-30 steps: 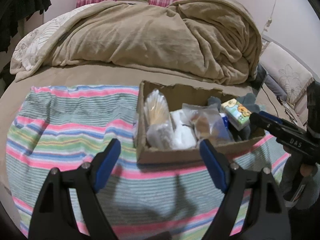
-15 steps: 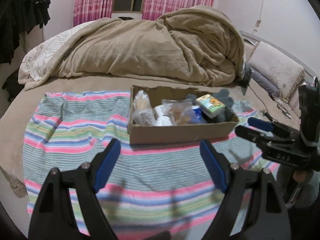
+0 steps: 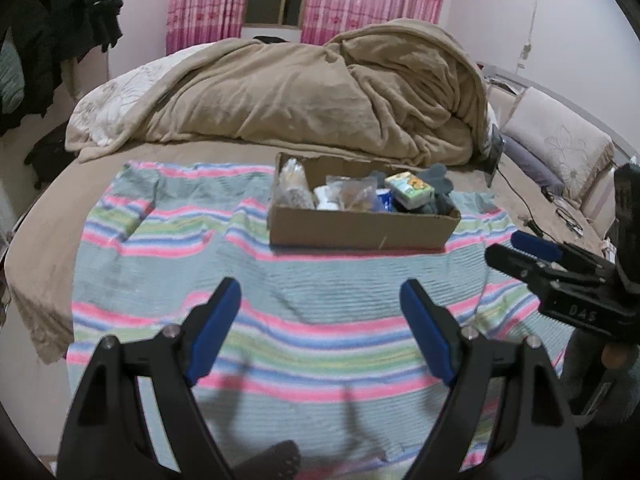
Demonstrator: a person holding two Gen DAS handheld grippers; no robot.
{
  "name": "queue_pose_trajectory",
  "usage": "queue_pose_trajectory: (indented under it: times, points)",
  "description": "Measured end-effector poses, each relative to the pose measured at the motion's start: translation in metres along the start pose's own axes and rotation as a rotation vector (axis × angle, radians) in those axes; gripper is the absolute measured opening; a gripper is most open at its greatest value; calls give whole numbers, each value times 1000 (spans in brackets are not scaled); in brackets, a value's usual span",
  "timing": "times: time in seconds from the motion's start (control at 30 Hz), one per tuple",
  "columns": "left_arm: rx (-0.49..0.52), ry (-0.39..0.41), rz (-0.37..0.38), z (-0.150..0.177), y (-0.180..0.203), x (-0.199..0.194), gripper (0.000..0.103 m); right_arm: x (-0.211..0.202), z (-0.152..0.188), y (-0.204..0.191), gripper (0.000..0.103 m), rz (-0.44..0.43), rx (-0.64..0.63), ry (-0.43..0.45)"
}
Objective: Organize objects
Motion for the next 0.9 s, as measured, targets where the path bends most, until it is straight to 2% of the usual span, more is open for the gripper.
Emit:
queue_pose_trajectory:
  times: [0.03,0.07,0.1,0.2,0.33,0.53,0.9]
  points:
    - [-4,-1,-11,4,-2,-3,87,-2,2,-1,71,0,0,2]
    - [-7,1,-17,6,-3,-4,95,-5,4,-2,72,1,0,3]
    - [-12,7,-16,8,-5,-7,98,-8,6,-4,72,2,1,2]
    - [-21,17,-8,13,-6,-16,98,-16,11,-5,72,8,2,7]
    - [-30,42,-22,16,-10,-28,98,-24,16,-9,78,18,3,10]
    - [-40,70,-57,14,-13,-37,102,-32,21,-12,78,17,4,17]
    - [-9,59,-34,12,-4,-29,102,-29,22,-7,79,17,23,8]
Point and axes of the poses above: each gripper's, at about its wrist camera, not at the fingertips, and x roughly the way its jaws point, y to its right, z to its underside, the point moved 9 cm from there along x, roughly the way its jaws point, and after that the axes turned 11 degrees about -y, right-handed, at the moved point
